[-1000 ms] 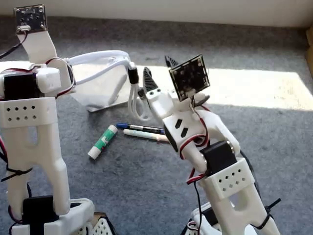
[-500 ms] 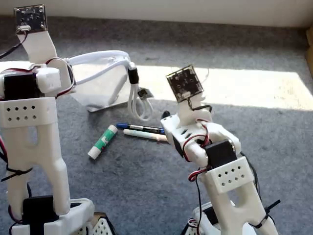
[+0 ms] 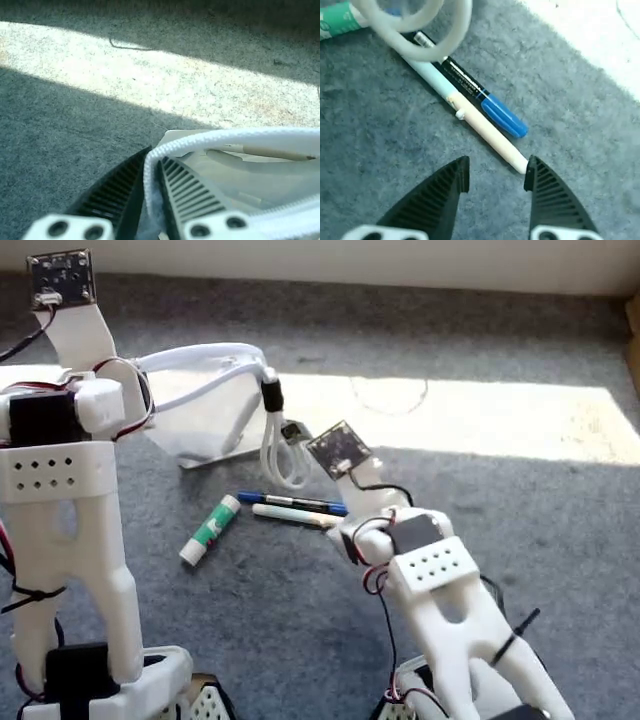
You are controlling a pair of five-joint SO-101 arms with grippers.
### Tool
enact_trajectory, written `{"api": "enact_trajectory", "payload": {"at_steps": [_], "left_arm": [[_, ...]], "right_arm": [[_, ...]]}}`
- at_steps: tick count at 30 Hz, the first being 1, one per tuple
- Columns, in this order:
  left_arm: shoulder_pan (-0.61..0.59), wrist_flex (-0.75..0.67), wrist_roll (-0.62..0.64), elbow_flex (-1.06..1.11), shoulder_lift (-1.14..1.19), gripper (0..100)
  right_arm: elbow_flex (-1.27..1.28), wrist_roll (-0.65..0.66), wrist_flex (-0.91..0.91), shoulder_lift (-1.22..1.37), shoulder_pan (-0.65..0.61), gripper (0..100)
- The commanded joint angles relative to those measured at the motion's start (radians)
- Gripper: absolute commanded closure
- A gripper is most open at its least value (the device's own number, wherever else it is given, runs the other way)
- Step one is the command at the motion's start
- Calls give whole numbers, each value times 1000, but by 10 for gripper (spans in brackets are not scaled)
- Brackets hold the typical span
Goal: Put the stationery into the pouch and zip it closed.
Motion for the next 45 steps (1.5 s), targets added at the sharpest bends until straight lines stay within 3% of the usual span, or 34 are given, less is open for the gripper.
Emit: {"api": "enact_trajectory", "payload": {"at_steps": [1, 8, 32, 39, 45], "left_arm": [[-12, -26, -11, 33, 15, 989], [-12, -26, -11, 33, 15, 989], [-12, -21, -11, 33, 15, 989], [-12, -21, -11, 33, 15, 989], [-12, -23, -11, 33, 15, 989]], "right_arm": [[-131, 29, 7, 147, 12, 820], [-242, 37, 18, 283, 15, 820], [-249, 38, -56, 567, 54, 823], [-248, 164, -47, 567, 51, 989], [-249, 170, 41, 547, 48, 995]]}}
